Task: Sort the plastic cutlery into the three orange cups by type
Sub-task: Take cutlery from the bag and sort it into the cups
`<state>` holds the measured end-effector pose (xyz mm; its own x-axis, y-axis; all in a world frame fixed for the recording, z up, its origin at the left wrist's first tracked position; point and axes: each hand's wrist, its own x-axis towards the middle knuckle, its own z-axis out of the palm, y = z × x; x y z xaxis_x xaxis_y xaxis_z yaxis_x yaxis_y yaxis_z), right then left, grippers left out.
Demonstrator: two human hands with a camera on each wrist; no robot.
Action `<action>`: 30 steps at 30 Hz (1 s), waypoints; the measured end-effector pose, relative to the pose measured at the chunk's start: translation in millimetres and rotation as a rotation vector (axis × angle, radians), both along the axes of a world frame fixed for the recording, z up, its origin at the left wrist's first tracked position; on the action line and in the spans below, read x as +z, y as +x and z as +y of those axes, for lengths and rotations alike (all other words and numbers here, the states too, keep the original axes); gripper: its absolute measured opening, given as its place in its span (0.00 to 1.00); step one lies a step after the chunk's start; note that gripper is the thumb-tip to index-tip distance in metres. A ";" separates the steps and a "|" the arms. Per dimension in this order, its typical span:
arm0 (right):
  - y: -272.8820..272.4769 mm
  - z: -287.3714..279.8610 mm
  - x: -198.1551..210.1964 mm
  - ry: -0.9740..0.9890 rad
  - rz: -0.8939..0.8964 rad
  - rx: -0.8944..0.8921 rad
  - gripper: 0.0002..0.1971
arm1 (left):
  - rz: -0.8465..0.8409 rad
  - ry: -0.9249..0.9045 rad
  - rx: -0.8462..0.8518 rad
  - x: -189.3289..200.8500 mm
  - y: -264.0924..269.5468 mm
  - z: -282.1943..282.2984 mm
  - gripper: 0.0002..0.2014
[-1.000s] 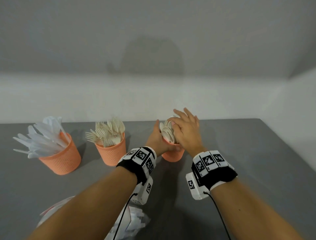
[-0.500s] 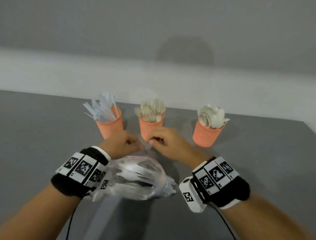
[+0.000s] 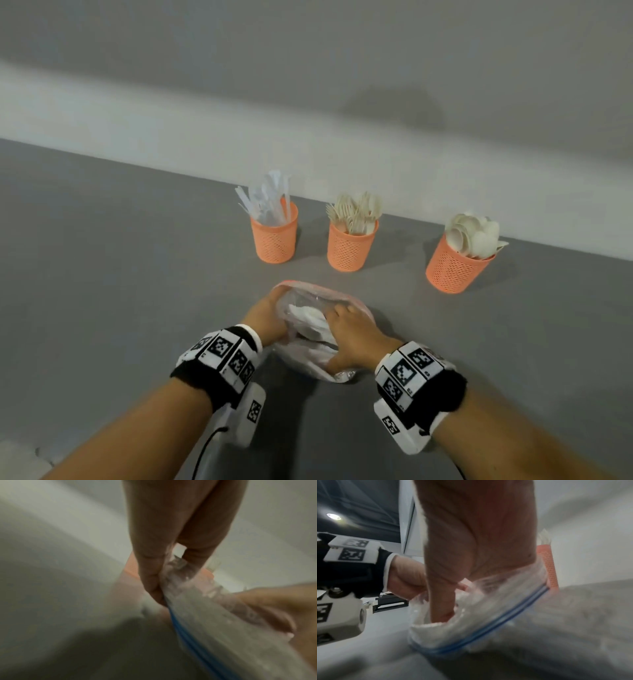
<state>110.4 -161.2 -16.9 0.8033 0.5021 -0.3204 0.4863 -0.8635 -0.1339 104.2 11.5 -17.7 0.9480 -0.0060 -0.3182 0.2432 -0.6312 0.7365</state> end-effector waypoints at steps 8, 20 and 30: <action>4.2 -21.8 10.2 0.377 0.256 -0.251 0.21 | 0.237 -0.933 0.287 19.8 9.3 -8.7 0.25; 5.7 -45.0 25.1 1.254 0.387 -0.699 0.10 | 0.082 -0.464 0.084 7.9 15.5 -2.6 0.31; 25.9 -63.6 77.6 1.962 0.096 -0.925 0.14 | 0.073 0.047 0.069 -2.0 3.8 -0.6 0.21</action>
<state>136.3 -224.8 60.7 0.9619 -0.2658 -0.0637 0.0650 0.4485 -0.8914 108.1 10.8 -19.7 0.9199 0.0747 -0.3849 0.3391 -0.6444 0.6853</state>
